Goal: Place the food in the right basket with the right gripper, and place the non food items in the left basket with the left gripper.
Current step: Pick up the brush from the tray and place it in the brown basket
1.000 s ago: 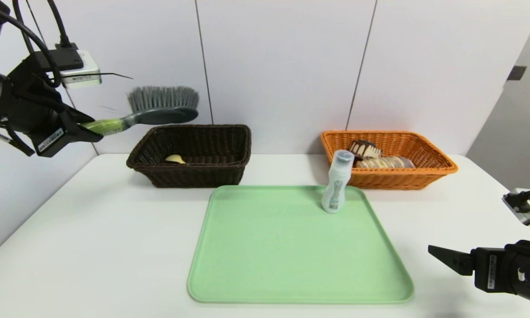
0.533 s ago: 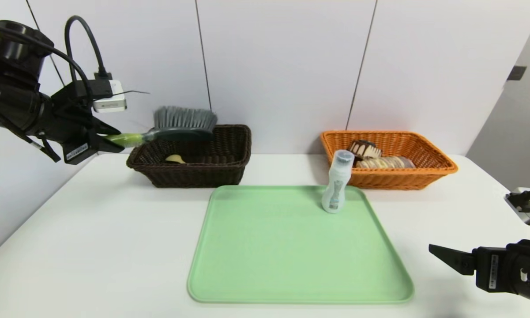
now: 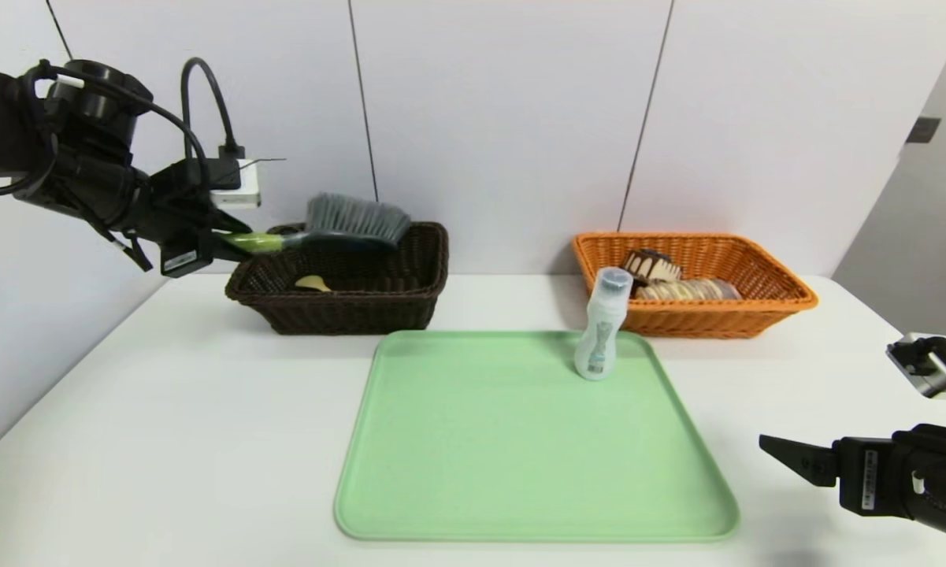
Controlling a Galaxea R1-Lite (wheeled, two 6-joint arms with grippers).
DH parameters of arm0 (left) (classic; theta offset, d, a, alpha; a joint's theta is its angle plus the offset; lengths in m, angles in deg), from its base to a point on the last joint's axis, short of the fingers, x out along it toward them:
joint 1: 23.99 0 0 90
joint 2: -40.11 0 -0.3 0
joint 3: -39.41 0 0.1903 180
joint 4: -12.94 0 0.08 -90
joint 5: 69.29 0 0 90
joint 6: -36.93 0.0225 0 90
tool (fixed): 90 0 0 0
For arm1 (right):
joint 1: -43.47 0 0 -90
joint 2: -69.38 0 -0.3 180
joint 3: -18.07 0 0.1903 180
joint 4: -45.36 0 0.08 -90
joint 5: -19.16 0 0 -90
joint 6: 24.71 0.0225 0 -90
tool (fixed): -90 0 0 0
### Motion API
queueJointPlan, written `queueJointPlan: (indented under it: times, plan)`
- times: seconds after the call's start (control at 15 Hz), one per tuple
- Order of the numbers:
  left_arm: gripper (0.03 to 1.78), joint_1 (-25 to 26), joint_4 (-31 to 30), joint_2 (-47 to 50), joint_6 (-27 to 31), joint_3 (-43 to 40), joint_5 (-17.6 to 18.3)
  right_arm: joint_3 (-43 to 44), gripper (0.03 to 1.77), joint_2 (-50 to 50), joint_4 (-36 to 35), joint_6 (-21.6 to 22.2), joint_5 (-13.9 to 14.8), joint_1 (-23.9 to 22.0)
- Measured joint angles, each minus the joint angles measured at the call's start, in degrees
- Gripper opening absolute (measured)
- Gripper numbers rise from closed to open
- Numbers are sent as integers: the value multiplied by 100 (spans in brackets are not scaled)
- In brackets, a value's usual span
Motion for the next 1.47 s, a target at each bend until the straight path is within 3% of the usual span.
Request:
queueJointPlan:
  times: [0.6,1.2,1.47]
  plan:
    - [43,5,15,-679,1050,574,-5,24,171,317,-276,18,18,-9]
    - [43,0,-155,-957,1386,679,-29,35,171,549,-338,29,18,-11]
    - [93,-6,-196,-1001,1370,679,-49,28,171,631,-473,27,18,-11]
